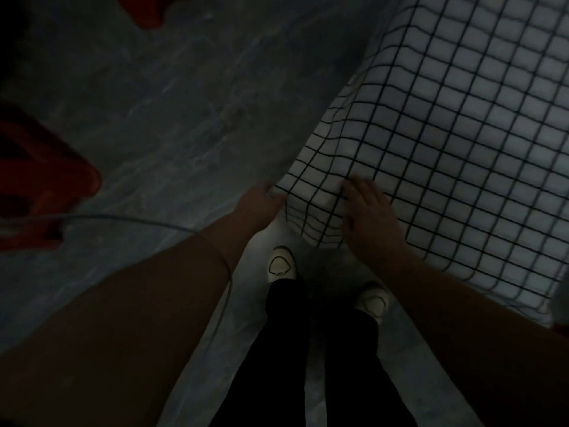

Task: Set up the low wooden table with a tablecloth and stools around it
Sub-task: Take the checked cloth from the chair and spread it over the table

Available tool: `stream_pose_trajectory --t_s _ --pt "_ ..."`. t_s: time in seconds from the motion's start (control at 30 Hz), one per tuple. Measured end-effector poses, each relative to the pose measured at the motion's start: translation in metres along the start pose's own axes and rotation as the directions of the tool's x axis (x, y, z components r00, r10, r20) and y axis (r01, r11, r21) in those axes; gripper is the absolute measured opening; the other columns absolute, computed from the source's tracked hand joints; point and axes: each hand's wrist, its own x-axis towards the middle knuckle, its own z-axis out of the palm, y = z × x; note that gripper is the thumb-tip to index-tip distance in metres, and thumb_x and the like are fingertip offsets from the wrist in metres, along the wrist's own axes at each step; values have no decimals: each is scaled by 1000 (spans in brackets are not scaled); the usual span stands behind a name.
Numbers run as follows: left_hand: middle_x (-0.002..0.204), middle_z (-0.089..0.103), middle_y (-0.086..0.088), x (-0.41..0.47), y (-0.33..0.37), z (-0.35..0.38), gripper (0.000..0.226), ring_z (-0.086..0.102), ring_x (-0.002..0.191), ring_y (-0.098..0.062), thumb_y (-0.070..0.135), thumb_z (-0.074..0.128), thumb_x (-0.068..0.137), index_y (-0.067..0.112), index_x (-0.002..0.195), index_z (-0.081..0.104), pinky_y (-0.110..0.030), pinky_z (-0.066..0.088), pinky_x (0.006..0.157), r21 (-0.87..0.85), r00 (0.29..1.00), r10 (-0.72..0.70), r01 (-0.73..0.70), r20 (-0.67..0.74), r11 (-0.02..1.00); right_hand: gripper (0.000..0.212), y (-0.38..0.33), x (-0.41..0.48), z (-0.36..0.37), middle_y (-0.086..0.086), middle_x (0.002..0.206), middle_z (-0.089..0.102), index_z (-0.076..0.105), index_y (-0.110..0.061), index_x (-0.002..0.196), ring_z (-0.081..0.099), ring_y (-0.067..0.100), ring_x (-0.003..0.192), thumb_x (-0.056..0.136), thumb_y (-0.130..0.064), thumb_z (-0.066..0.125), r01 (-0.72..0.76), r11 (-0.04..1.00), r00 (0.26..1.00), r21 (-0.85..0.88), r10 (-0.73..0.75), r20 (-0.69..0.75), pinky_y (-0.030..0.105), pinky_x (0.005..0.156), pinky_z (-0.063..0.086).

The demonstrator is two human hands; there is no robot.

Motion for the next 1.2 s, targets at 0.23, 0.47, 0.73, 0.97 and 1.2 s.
stream_pose_trajectory --t_s 0.23,0.47,0.73,0.97,1.2 --pt "92 61 -14 15 -7 -1 31 60 87 -15 25 65 93 -3 104 60 -29 46 74 -67 996 59 -54 67 996 62 -4 7 6 9 165 12 23 -13 156 4 26 153 97 -25 40 62 998 995 -33 -64 -73 50 123 11" --pt "75 53 -2 33 0 -10 15 51 69 -7 17 64 95 6 85 60 -21 41 66 -307 984 149 -114 93 945 58 5 20 21 10 164 16 26 -13 156 7 26 153 100 -30 30 97 995 987 -23 -99 -129 51 122 10" --pt "108 70 -13 49 7 -11 31 66 103 -22 26 70 91 3 111 70 -41 53 96 -353 980 12 60 200 934 61 17 28 20 7 166 8 17 -16 158 2 25 153 103 -32 38 64 998 982 -20 -66 -178 52 122 6" --pt "99 71 -15 59 25 0 25 66 92 -21 24 65 95 4 110 69 -36 55 83 -269 990 133 -138 -37 953 58 38 55 4 6 167 3 9 -22 159 -3 22 153 106 -37 29 -33 992 988 -123 14 -154 50 123 3" --pt "99 61 -6 65 -2 27 34 55 93 -17 35 57 99 5 114 64 -21 34 72 -84 1000 -9 9 -5 996 59 29 60 3 7 166 4 11 -19 159 -1 25 153 105 -35 31 -39 990 984 -138 14 -176 52 122 0"
